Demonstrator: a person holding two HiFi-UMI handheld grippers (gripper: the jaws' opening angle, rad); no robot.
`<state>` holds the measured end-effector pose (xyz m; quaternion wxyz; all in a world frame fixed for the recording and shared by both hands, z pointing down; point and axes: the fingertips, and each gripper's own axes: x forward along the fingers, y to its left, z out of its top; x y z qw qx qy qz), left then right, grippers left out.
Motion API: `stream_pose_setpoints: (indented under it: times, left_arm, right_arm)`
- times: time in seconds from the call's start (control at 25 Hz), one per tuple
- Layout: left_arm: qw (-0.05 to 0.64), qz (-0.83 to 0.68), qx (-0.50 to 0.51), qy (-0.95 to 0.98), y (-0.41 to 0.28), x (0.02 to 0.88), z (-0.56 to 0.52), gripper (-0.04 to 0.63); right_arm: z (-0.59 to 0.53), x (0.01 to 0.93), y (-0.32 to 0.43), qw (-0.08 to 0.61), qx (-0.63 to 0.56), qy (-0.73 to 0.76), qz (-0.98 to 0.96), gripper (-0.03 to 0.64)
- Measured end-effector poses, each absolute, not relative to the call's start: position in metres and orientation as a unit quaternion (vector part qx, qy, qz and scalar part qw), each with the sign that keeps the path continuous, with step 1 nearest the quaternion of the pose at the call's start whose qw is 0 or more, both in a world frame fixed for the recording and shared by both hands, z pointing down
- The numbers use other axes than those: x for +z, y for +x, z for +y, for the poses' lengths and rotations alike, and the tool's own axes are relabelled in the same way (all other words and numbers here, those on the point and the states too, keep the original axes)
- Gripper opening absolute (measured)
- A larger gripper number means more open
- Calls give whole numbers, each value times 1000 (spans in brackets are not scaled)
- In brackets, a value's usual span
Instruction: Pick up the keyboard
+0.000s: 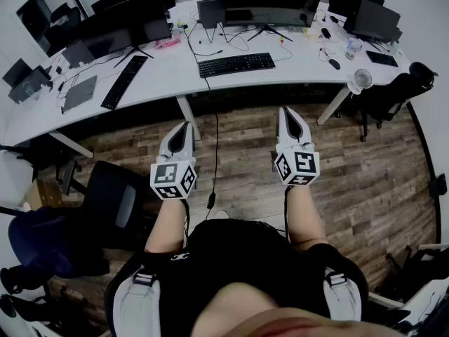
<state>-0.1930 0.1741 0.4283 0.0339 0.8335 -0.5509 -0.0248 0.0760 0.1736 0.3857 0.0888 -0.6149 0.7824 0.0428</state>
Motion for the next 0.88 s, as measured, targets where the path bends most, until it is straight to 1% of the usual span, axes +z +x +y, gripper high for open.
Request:
stream_pose_setpoints:
  times: [0.2, 0.48, 0.68, 0.88]
  left_arm:
    - [27, -557, -26, 830, -218, 421, 165, 54]
    - [24, -547, -27, 836, -232, 421, 136, 53]
    - [18, -535, -26, 844, -242, 426, 111, 53]
    - [9, -518, -19, 855, -235, 431, 86, 54]
  right_arm:
    - [169, 388, 62, 92, 38, -621, 777, -5]
    - [152, 385, 54, 110, 38, -636, 763, -5]
    - [137, 393, 47, 103, 38, -650, 752, -4]
    - [114, 399, 50, 89, 41, -662, 743, -3]
